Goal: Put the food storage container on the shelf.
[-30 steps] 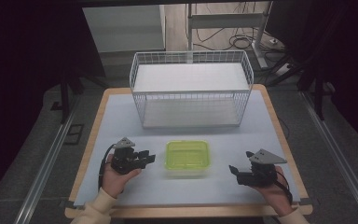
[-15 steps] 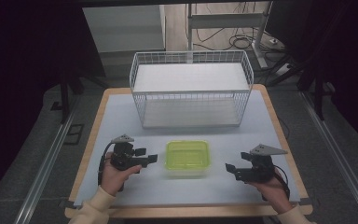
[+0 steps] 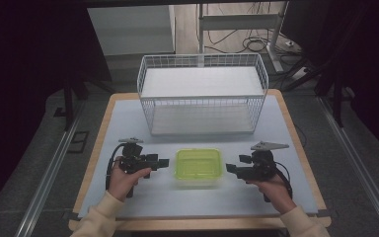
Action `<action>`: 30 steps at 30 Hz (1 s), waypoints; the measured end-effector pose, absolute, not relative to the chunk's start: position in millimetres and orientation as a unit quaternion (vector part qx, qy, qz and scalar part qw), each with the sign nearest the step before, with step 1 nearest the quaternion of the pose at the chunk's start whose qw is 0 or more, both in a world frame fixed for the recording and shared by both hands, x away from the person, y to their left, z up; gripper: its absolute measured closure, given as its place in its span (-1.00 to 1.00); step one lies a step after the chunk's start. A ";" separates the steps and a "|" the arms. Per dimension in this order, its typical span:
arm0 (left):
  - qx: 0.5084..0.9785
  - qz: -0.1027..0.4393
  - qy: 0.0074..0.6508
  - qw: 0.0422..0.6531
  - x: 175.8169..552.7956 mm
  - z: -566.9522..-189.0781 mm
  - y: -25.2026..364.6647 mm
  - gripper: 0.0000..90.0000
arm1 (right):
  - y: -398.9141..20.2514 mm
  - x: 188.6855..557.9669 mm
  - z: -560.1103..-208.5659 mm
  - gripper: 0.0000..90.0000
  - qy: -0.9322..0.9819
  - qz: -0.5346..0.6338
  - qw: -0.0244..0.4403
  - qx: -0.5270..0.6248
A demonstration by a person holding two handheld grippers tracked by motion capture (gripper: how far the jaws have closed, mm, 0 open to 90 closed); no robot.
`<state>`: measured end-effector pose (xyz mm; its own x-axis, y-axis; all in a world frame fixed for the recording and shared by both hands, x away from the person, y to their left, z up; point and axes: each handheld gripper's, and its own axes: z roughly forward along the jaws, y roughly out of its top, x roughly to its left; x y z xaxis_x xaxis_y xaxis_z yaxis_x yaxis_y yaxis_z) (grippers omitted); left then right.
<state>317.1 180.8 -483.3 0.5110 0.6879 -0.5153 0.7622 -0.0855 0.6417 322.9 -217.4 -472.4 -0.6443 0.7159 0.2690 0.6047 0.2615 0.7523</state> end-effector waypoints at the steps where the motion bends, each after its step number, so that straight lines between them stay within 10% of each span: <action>1: 0.733 -0.052 0.494 0.464 322.4 -484.0 178.2 -0.22 | -212.0 327.6 -471.6 -0.36 0.788 0.447 0.058 0.420; 22: 0.742 -0.083 0.495 0.445 334.4 -507.8 151.7 -0.03 | -197.9 350.6 -497.5 0.01 0.772 0.444 -0.017 0.454; 30: 0.744 -0.112 0.490 0.440 337.6 -520.4 144.6 0.47 | -193.0 353.9 -510.3 0.44 0.767 0.439 -0.060 0.463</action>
